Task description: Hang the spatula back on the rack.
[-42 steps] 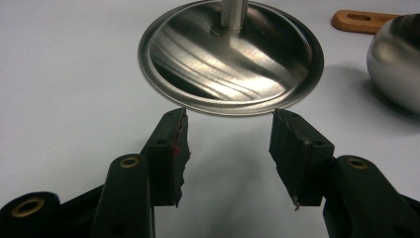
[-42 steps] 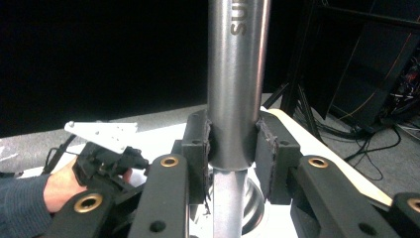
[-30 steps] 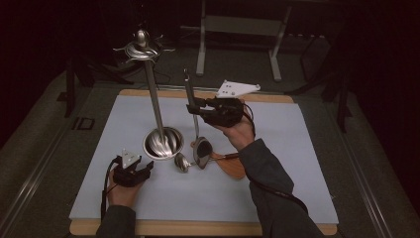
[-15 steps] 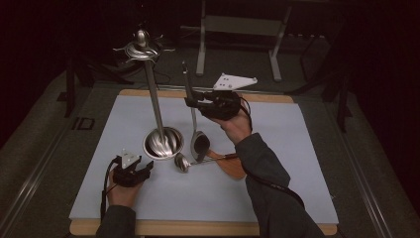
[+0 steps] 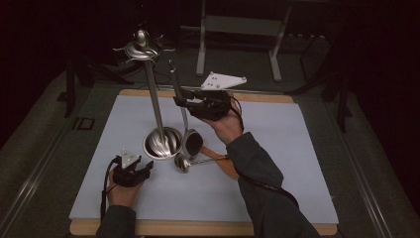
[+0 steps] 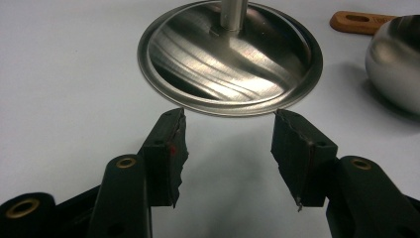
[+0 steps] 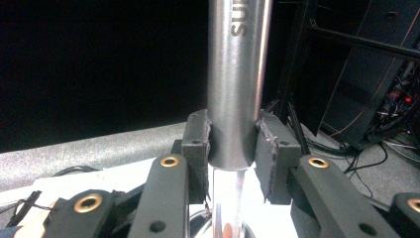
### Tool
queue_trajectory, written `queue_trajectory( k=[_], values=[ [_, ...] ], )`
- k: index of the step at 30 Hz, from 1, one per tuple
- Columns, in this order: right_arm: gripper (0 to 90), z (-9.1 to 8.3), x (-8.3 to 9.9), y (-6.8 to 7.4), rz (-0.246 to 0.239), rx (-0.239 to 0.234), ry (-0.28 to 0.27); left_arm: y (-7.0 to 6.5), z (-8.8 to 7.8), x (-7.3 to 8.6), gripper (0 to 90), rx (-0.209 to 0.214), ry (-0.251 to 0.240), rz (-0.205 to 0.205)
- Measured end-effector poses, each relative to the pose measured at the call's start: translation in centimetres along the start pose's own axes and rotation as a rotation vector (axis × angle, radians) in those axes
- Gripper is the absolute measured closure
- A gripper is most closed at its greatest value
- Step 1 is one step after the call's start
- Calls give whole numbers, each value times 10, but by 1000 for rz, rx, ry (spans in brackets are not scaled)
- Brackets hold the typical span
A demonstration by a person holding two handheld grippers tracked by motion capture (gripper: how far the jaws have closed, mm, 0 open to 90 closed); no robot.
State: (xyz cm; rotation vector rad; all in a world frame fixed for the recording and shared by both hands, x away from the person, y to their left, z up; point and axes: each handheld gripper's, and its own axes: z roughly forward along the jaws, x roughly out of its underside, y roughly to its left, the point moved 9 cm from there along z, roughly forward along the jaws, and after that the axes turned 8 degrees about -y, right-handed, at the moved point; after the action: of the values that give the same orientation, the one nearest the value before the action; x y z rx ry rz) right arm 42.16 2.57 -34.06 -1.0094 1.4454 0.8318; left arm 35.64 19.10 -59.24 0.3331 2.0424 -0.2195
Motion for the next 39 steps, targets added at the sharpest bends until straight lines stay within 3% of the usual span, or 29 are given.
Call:
queue_trajectory(
  k=[20, 33, 39],
  values=[
    [689, 19, -9, 16, -40, 2, 10, 0, 0, 0, 476, -1, 4, 0],
    [686, 31, -1, 14, -54, 40, 49, 0, 0, 0, 475, -2, 2, -1],
    [670, 31, -1, 14, -68, 41, 32, 0, 0, 0, 475, -3, 2, -2]
  ],
)
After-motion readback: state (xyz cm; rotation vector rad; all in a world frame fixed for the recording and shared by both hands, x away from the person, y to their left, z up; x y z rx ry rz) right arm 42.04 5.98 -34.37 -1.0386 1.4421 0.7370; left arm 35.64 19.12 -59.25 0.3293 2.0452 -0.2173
